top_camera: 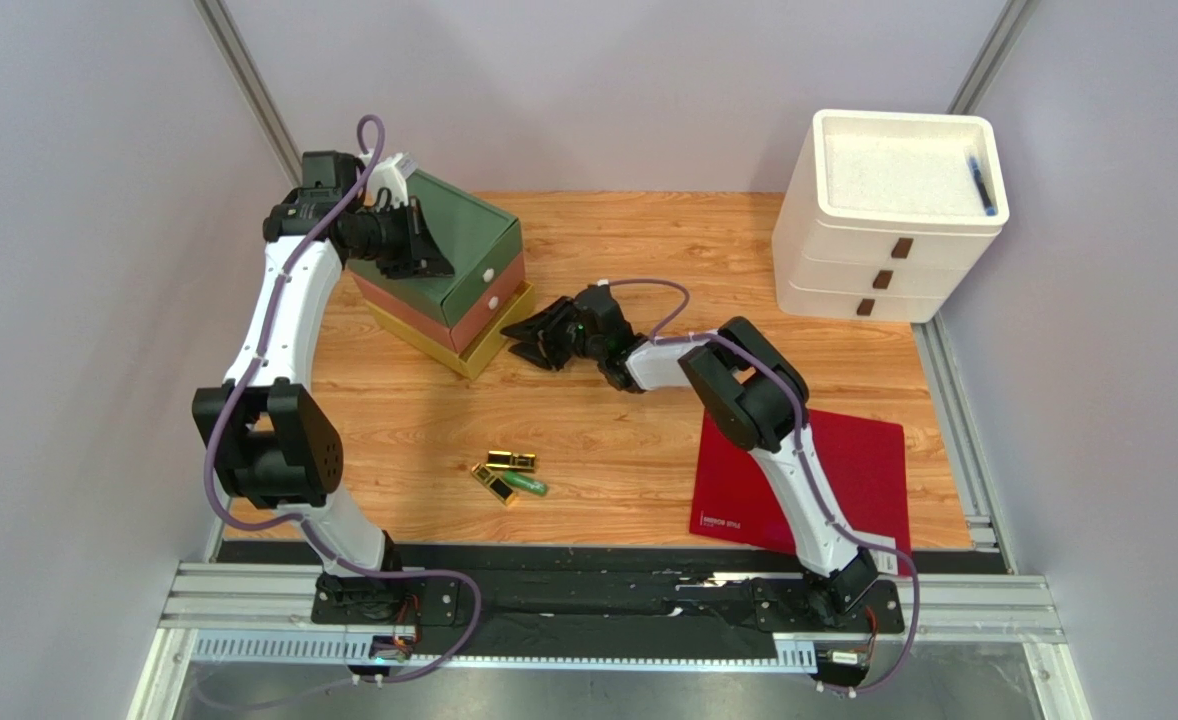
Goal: Organize the makeup
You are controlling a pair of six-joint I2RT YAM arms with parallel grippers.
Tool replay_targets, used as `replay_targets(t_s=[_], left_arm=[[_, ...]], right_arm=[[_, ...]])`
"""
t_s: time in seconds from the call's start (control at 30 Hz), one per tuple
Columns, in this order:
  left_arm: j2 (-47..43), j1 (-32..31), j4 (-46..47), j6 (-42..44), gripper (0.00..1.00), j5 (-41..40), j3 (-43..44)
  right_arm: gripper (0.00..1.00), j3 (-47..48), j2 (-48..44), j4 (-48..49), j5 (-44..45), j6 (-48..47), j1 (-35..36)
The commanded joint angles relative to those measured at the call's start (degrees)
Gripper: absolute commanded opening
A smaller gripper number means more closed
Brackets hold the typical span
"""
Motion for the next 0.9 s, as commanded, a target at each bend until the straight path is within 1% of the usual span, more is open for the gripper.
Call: replay_targets(t_s=[0.0, 0.17, 0.27, 0.37, 0.63, 0.73, 0.77, 0.87], left_arm=[[-0.93, 0.57, -2.23, 1.77, 0.10, -2.24, -2.14], [-1.10, 0.57, -2.06, 1.86, 0.10, -2.24, -2.67], [-1.54, 0.57, -1.53, 1.68, 0.10, -2.24, -3.28], [-1.81, 0.57, -1.36, 1.59, 0.10, -1.98, -3.90], [-2.68, 0.57, -0.48, 1.15, 0.10, -1.72, -5.30], [-2.95, 0.57, -0.30, 0.98, 0.10, -1.54, -5.66], [-2.95, 0.49, -0.30, 0.98, 0.10, -1.45, -5.66], [-2.95, 0.57, -0.30, 0.98, 0.10, -1.45, -5.40]], right_arm=[[0.36, -0.21, -1.14, -23.11, 3.15, -8.48, -0.61], [0.36, 0.84, -3.24, -33.39, 5.35, -12.79, -0.70], [0.35, -0.03, -5.09, -37.44, 6.67, -14.81, -0.96], [0.35, -2.05, -7.20, -39.38, 7.55, -16.65, -1.49], [0.35, -5.05, -12.99, -44.13, 10.00, -21.84, -2.11], [0.36, -5.14, -14.23, -42.13, 9.75, -23.68, -2.11], [0.36, -5.13, -14.76, -40.28, 8.35, -25.87, -2.11], [0.39, -3.47, -15.55, -38.87, 7.64, -29.91, -2.02]])
